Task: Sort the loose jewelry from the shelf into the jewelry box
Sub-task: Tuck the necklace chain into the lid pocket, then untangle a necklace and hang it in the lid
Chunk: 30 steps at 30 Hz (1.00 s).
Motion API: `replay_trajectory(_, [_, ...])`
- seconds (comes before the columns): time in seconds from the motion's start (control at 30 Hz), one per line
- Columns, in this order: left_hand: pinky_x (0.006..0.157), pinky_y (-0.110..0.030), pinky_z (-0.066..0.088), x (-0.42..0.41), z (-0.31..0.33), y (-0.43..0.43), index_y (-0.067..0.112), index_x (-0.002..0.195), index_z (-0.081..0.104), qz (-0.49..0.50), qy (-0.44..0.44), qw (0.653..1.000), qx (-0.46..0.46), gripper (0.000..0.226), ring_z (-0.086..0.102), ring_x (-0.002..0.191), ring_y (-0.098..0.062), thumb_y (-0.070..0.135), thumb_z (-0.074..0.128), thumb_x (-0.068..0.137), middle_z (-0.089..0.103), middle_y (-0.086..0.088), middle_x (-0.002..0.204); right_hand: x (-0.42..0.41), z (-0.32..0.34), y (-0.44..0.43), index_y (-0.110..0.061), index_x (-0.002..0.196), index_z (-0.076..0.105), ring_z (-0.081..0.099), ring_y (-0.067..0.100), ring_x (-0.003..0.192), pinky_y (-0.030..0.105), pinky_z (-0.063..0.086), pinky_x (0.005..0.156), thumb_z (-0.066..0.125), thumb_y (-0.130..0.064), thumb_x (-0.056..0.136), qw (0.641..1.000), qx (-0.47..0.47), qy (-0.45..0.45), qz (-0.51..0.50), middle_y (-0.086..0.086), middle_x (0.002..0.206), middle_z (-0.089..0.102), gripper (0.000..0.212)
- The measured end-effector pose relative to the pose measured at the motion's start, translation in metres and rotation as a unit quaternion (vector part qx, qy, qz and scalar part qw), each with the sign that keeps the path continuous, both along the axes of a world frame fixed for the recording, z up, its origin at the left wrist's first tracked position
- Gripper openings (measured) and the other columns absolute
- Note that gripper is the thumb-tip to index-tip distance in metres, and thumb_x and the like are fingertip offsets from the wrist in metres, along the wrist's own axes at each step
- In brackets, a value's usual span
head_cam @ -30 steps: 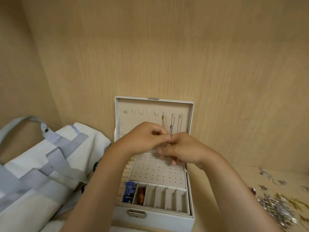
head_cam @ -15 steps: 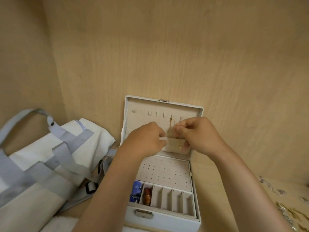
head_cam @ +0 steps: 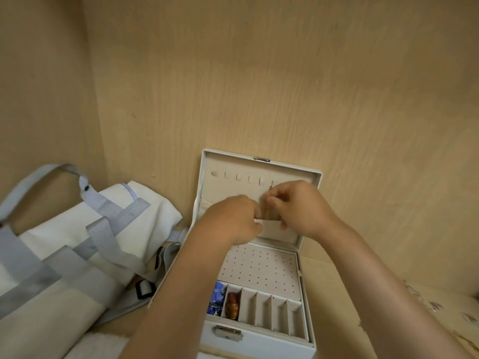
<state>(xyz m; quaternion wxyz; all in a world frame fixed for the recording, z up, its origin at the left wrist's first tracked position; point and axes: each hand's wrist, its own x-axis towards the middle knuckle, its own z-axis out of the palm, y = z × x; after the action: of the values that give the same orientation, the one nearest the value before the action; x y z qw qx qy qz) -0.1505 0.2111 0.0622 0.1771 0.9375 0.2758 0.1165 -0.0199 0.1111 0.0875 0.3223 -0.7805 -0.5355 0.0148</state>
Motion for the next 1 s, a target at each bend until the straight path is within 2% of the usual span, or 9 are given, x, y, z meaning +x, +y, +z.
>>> replay_trajectory(0.13, [0.087,-0.033,0.052,0.000,0.001,-0.001,0.034,0.116,0.067,0.006,-0.004,1.000,-0.008,0.027,0.062,0.101,-0.017,0.039,0.061,0.090,0.062,0.006,0.113,0.000,-0.019,0.001,-0.036,0.091,0.076,0.065,0.003,0.074,0.036,0.059,0.073,0.060,-0.022,0.090,0.996,-0.055,-0.065,0.000,-0.019,0.081,0.072,0.022])
replay_trajectory(0.23, [0.090,-0.034,0.050,0.001,-0.001,0.000,0.034,0.117,0.067,0.005,-0.013,1.000,-0.013,0.029,0.059,0.105,-0.016,0.040,0.063,0.089,0.059,0.008,0.116,0.001,-0.021,-0.004,-0.035,0.097,0.076,0.068,0.005,0.088,0.033,0.057,0.078,0.061,-0.020,0.086,0.993,-0.052,-0.106,-0.019,-0.017,0.092,0.074,0.025])
replay_trajectory(0.4, [0.090,-0.036,0.051,0.003,-0.002,-0.001,0.032,0.110,0.068,0.008,-0.021,1.000,-0.002,0.024,0.059,0.103,-0.016,0.041,0.063,0.088,0.059,0.009,0.111,0.001,-0.030,-0.010,-0.035,0.105,0.075,0.068,0.007,0.096,0.034,0.057,0.081,0.060,-0.021,0.088,0.991,-0.075,-0.109,0.000,-0.015,0.102,0.075,0.027])
replay_trajectory(0.47, [0.089,-0.038,0.052,0.003,-0.002,-0.002,0.032,0.109,0.068,0.012,-0.028,0.999,0.011,0.023,0.059,0.102,-0.017,0.042,0.062,0.088,0.058,0.008,0.110,0.005,-0.030,-0.016,-0.034,0.103,0.076,0.068,0.000,0.091,0.031,0.057,0.083,0.064,-0.021,0.088,0.996,-0.057,-0.072,0.014,-0.016,0.099,0.075,0.023])
replay_trajectory(0.57, [0.092,-0.041,0.050,0.007,0.000,-0.009,0.031,0.118,0.064,0.012,-0.033,0.998,0.051,0.031,0.056,0.111,-0.016,0.044,0.060,0.091,0.056,0.006,0.117,0.011,-0.020,-0.036,-0.026,0.103,0.076,0.062,-0.015,0.068,0.013,0.049,0.073,0.068,-0.014,0.090,1.000,-0.003,0.006,0.023,-0.014,0.096,0.074,0.020])
replay_trajectory(0.63, [0.093,-0.040,0.050,0.011,0.002,-0.019,0.030,0.119,0.063,-0.003,-0.070,0.996,0.054,0.031,0.056,0.111,-0.013,0.044,0.061,0.092,0.057,0.007,0.116,0.017,-0.013,-0.056,-0.026,0.101,0.075,0.057,-0.018,0.058,0.011,0.042,0.068,0.069,-0.016,0.091,0.999,0.018,0.023,0.016,-0.014,0.093,0.072,0.016])
replay_trajectory(0.7, [0.091,-0.036,0.050,0.016,0.004,-0.036,0.030,0.116,0.064,-0.031,-0.113,0.992,0.040,0.028,0.058,0.105,-0.010,0.043,0.062,0.092,0.058,0.010,0.110,0.025,-0.011,-0.079,-0.028,0.099,0.076,0.057,-0.017,0.059,0.013,0.040,0.066,0.069,-0.018,0.090,0.999,0.021,0.023,0.005,-0.012,0.092,0.072,0.015])
replay_trajectory(0.83, [0.084,-0.031,0.050,0.032,-0.003,-0.085,0.030,0.110,0.066,-0.088,-0.108,0.990,0.007,0.021,0.057,0.092,-0.006,0.039,0.059,0.092,0.059,0.014,0.103,0.044,-0.014,-0.133,-0.026,0.097,0.077,0.057,-0.016,0.056,0.005,0.036,0.057,0.072,-0.020,0.089,0.999,-0.015,0.040,-0.017,-0.010,0.090,0.070,0.011])
replay_trajectory(1.0, [0.078,-0.024,0.050,0.061,-0.021,-0.142,0.030,0.102,0.070,-0.146,-0.047,0.987,-0.044,0.016,0.059,0.085,0.000,0.036,0.063,0.090,0.065,0.015,0.099,0.059,-0.032,-0.185,-0.025,0.090,0.077,0.057,-0.013,0.052,0.008,0.042,0.055,0.072,-0.017,0.087,0.993,-0.116,0.032,-0.017,-0.008,0.085,0.073,0.010])
